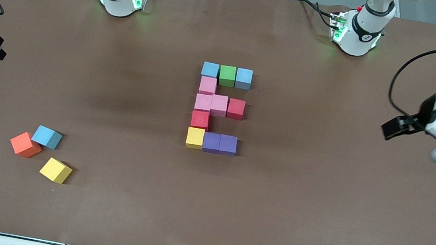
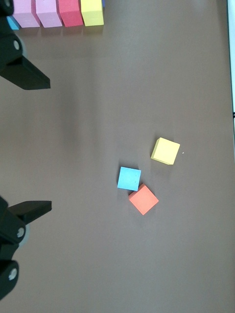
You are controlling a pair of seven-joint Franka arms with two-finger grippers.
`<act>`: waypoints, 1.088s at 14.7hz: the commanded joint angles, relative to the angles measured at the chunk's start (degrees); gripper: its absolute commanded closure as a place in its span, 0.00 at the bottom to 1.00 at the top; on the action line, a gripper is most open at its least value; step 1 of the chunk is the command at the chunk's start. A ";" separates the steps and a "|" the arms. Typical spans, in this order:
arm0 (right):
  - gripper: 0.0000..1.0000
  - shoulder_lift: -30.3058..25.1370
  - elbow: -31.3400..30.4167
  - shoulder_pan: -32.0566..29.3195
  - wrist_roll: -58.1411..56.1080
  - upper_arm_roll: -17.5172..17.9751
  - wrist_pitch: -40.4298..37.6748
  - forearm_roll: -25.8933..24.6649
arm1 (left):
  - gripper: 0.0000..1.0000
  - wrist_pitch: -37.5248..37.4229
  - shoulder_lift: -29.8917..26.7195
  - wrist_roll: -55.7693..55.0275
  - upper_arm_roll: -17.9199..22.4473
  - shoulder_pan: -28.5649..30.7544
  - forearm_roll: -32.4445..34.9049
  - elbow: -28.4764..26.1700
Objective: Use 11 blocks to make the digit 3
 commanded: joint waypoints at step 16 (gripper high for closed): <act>0.00 0.31 1.00 0.27 -0.29 -0.22 -0.42 -0.82 | 0.00 3.17 -19.59 16.83 20.51 -16.20 -7.03 -20.25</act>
